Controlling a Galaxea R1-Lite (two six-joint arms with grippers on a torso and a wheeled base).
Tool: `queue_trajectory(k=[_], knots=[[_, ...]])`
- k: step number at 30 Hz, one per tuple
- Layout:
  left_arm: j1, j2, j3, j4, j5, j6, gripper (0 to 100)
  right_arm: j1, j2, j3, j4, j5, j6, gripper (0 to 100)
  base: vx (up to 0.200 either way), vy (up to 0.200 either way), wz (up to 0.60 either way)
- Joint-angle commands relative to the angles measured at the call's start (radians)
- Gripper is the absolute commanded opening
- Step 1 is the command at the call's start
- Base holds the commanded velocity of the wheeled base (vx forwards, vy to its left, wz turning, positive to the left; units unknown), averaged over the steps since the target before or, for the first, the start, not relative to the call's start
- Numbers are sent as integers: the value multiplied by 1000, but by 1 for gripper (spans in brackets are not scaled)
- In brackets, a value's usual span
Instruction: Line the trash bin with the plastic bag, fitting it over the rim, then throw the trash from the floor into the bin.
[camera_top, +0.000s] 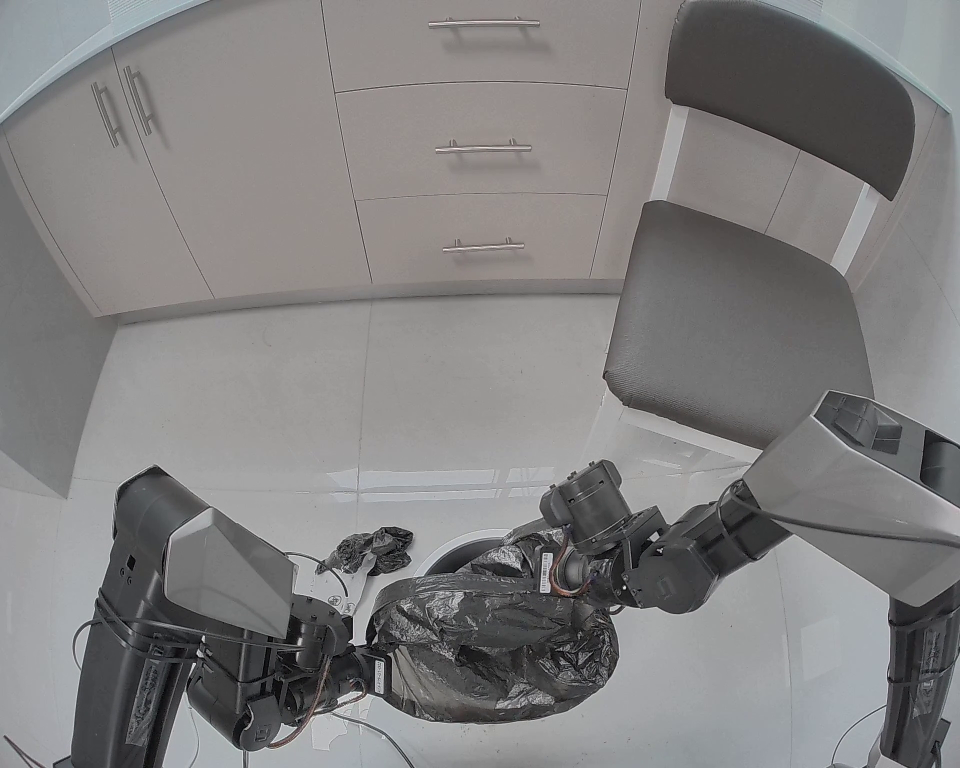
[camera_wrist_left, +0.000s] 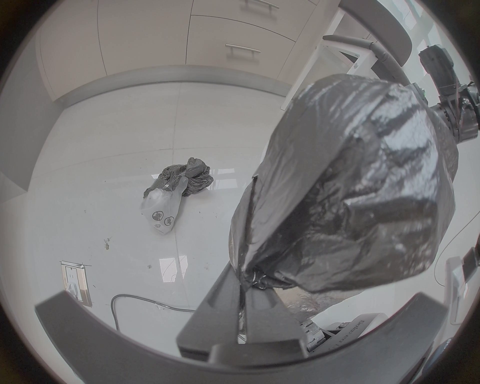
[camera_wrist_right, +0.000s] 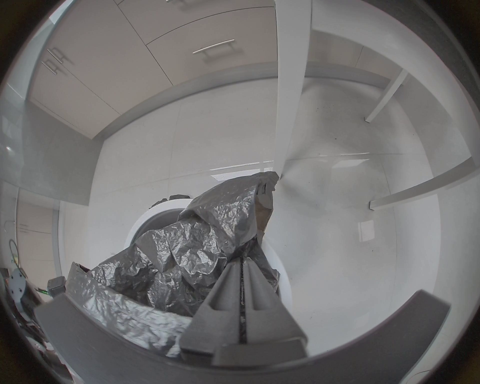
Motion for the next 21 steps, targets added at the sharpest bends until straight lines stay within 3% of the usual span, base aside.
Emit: queue_trajectory(k=[1, 15, 21], knots=[[0, 0, 0, 0, 0, -1, 0, 33, 14, -5, -1, 3, -1, 0, 0, 0, 0], [0, 0, 2, -2, 0, -1, 0, 70, 61, -52, 1, 6, -11, 0, 0, 0, 0], [0, 0, 2, -2, -1, 1, 0, 54, -19, -68, 4, 6, -12, 0, 0, 0, 0]])
